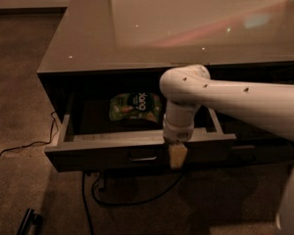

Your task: Open top drawer

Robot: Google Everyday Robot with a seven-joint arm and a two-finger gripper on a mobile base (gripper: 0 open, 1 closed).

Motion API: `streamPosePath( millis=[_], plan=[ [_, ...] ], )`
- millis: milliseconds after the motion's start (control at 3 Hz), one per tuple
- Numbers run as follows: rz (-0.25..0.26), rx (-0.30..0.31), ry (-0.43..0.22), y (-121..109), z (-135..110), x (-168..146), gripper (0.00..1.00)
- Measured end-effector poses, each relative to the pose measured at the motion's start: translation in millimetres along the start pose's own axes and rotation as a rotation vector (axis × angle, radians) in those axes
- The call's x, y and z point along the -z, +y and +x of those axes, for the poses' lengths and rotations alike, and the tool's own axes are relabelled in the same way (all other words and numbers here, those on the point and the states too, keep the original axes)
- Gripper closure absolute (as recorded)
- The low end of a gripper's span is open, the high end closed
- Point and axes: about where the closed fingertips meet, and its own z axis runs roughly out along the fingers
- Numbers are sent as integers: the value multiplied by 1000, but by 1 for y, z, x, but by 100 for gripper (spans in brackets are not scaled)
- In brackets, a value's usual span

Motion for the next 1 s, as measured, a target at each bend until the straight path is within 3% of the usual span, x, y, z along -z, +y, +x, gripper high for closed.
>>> streamPosePath(
  millis=[333, 1000],
  plan=[
    [-58, 39, 27, 22, 4, -9, 0],
    [-59, 49, 10, 16, 1, -13, 0]
  ],
)
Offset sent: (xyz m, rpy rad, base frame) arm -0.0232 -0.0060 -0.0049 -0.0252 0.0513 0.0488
